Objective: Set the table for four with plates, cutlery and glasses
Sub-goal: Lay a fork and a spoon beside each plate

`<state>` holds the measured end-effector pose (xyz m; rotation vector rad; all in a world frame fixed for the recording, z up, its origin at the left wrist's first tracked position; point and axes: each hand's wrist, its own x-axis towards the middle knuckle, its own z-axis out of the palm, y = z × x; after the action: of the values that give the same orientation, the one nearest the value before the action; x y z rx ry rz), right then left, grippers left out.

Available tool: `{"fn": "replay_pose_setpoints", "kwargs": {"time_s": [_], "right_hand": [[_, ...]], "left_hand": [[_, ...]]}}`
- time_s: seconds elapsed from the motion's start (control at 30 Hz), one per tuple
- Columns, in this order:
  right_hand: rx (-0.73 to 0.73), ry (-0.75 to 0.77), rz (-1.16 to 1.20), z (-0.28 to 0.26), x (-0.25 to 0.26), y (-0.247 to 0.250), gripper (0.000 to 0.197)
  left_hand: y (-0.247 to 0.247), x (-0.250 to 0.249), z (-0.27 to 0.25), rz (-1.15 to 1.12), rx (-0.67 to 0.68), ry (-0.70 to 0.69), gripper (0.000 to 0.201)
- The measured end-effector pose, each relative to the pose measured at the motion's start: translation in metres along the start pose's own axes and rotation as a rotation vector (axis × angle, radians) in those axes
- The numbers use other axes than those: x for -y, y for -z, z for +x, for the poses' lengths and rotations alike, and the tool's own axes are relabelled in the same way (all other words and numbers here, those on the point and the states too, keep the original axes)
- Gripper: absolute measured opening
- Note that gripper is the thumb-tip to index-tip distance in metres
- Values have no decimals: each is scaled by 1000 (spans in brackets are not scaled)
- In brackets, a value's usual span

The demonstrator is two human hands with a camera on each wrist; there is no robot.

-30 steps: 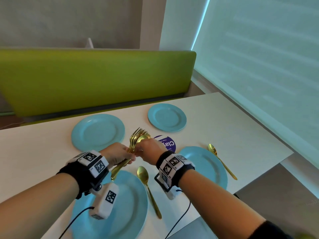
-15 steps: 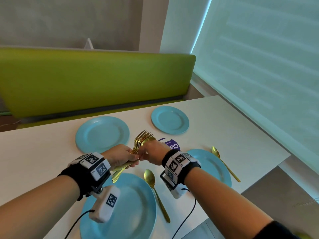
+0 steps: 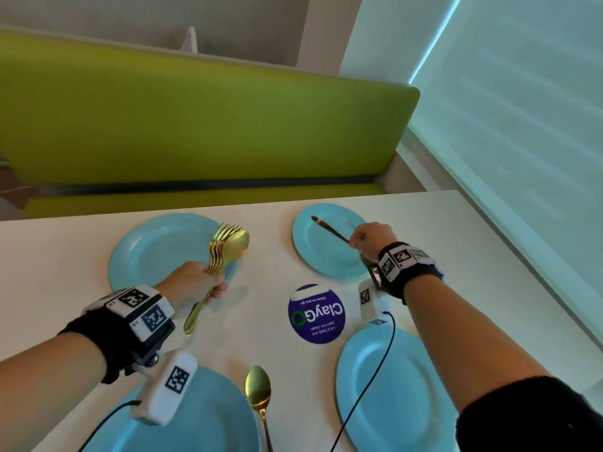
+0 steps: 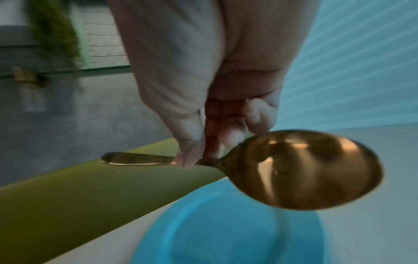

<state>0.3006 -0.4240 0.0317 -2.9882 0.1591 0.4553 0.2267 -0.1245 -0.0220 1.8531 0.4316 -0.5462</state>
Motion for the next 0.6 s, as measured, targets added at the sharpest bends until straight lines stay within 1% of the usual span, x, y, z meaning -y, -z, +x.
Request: {"fn": "replay_pose_setpoints", "kwargs": {"time_s": [0.13, 0.23, 0.3, 0.33, 0.37, 0.4, 0.47, 0.57, 0.6], "right_hand": [[-43, -220, -97, 44, -43, 1, 30], [8, -324, -159, 62, -62, -9, 29], [61, -367, -168, 71, -69, -20, 23], [65, -383, -164, 73, -73, -24, 18], [82, -416, -147, 76, -75, -28, 19], [85, -440, -125, 77, -77, -32, 22], [59, -460, -86, 81, -79, -35, 15], [15, -488, 48, 92, -79, -38, 17], [23, -488, 51, 96, -82, -41, 24]], "left_hand": [[3, 4, 22, -2, -32, 43, 22], [3, 6, 33, -16, -73, 74, 18], [3, 7, 40, -20, -93, 86, 16], [4, 7, 43, -22, -99, 90, 15], [4, 8, 45, -25, -104, 94, 15], [4, 8, 48, -28, -109, 100, 15], [5, 11, 52, -27, -112, 111, 16], [5, 14, 56, -31, -115, 130, 15], [5, 14, 57, -33, -118, 138, 15]]}}
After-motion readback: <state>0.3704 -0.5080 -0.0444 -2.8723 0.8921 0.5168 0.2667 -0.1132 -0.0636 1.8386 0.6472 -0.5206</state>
